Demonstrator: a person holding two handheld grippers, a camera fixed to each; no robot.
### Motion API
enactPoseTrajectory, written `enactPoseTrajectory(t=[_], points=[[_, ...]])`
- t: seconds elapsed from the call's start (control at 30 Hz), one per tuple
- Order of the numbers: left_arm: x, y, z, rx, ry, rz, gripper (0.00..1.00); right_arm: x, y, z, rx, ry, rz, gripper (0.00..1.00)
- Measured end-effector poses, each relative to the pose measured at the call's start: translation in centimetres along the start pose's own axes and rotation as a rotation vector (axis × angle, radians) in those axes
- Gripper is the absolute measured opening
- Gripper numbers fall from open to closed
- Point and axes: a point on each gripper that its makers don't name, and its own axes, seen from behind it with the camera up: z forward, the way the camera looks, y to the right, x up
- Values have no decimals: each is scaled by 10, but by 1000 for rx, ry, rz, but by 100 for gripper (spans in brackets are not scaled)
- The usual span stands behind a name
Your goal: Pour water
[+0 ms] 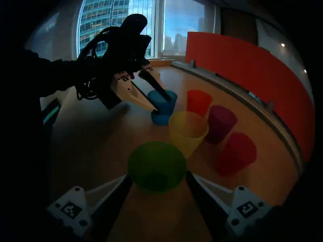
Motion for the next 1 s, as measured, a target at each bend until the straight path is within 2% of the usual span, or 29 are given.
enactPoseTrajectory(t=[0.37,0.5,0.7,1.0], points=[[1,0,0,-1,-2,0,87,7,-3,11,6,21,12,100],[1,0,0,0,-3,3,87,6,-4,13,6,19,21,92],[1,-1,-1,3,-5,7,87,9,-6,10,12,27,50,91],[3,5,-7,-1,1,12,87,19,-1,-1,-8,63,67,90]])
